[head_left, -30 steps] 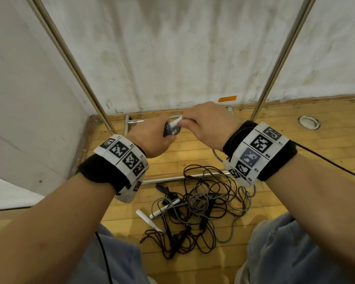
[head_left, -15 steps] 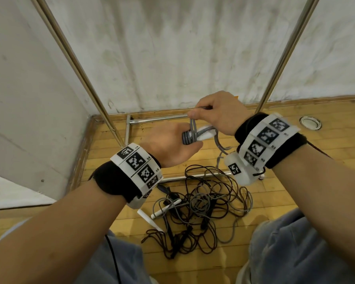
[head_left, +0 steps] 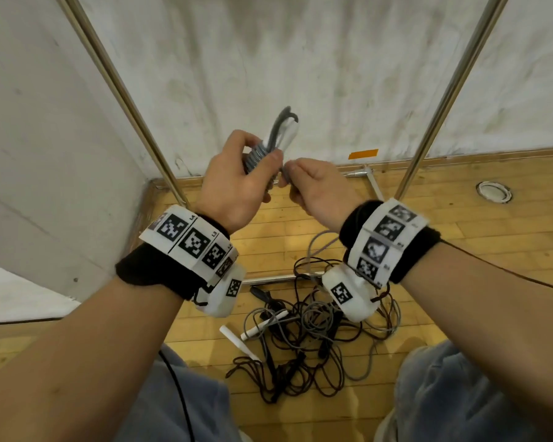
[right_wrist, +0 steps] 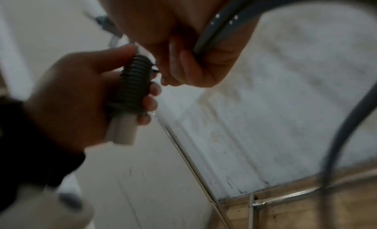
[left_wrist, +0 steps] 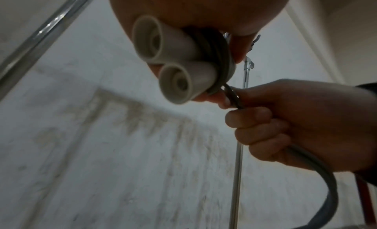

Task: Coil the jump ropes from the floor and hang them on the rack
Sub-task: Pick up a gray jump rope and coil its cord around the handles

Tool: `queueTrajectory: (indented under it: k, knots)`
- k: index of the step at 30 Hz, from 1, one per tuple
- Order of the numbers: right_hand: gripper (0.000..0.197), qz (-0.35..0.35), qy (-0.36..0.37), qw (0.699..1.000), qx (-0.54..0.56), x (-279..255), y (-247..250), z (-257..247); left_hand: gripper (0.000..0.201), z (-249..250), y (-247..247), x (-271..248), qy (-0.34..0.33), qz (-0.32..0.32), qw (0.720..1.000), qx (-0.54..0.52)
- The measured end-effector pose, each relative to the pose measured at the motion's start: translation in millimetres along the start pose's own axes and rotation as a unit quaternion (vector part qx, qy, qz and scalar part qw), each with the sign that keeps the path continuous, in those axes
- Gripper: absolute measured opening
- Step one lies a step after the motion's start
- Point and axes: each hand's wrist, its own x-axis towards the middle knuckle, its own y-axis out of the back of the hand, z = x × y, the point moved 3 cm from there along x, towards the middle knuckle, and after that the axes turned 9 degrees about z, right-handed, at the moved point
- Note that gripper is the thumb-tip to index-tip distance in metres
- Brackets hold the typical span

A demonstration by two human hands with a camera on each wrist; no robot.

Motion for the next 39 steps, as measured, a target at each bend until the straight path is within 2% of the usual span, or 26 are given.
queueTrajectory:
  k: [3, 5, 9, 14, 17, 20, 22, 24, 27, 30, 32, 35, 39]
  knots:
    - [0.030, -0.043, 0.089, 0.983, -0.156, -12.3, -10.9, -4.0, 0.012, -4.7, 3.8, 6.5, 0.032, 0.026, 0.999, -0.025]
    - [0.026, -0.063, 0.097, 0.967, -0.225, -14.9, -8.9, -1.8, 0.012, -5.5, 5.3, 8.8, 0.050, 0.020, 0.998, -0.044]
    - [0.022, -0.045, 0.040, 0.976, -0.208, -5.7, 9.5, 3.5, 0.019, -3.9, 3.6, 9.4, 0.052, -0.020, 0.998, -0.017]
    - [0.007, 0.034, 0.096, 0.976, -0.193, -2.5, 18.6, -4.2, 0.025, -10.3, 10.9, 13.2, -0.002, 0.002, 0.994, 0.110]
    - [0.023, -0.007, 0.099, 0.966, -0.238, -1.7, 15.1, -4.4, 0.030, -18.0, 11.7, 13.5, -0.045, 0.008, 0.973, 0.225]
    - [0.036, -0.055, 0.090, 0.951, -0.290, -2.5, 9.3, -3.0, 0.033, -26.9, 8.7, 14.2, -0.046, -0.011, 0.957, 0.285]
    - [0.028, -0.051, 0.097, 0.943, -0.314, -3.0, 9.4, -3.1, 0.032, -30.7, 7.7, 16.1, -0.040, -0.017, 0.956, 0.290]
    - [0.011, -0.027, 0.102, 0.938, -0.331, -2.8, 11.8, -4.4, 0.035, -31.6, 7.1, 18.1, -0.042, -0.024, 0.955, 0.292]
    - [0.021, -0.002, 0.131, 0.920, -0.370, -3.2, 14.2, -7.5, 0.028, -33.7, 5.0, 19.8, -0.047, -0.042, 0.948, 0.311]
    - [0.020, -0.037, 0.169, 0.901, -0.398, -4.8, 12.9, -10.9, 0.026, -38.8, 0.3, 16.8, -0.026, -0.090, 0.932, 0.351]
    - [0.021, -0.071, 0.183, 0.901, -0.388, -6.6, 11.3, -14.5, 0.023, -39.8, -4.4, 13.3, -0.040, -0.123, 0.921, 0.367]
    - [0.025, -0.074, 0.186, 0.907, -0.370, -7.6, 13.0, -18.8, 0.020, -35.0, -11.2, 5.8, -0.067, -0.164, 0.918, 0.355]
    - [0.029, -0.078, 0.186, 0.901, -0.383, -8.0, 17.2, -21.4, 0.031, -27.6, -24.6, -7.9, -0.107, -0.200, 0.902, 0.368]
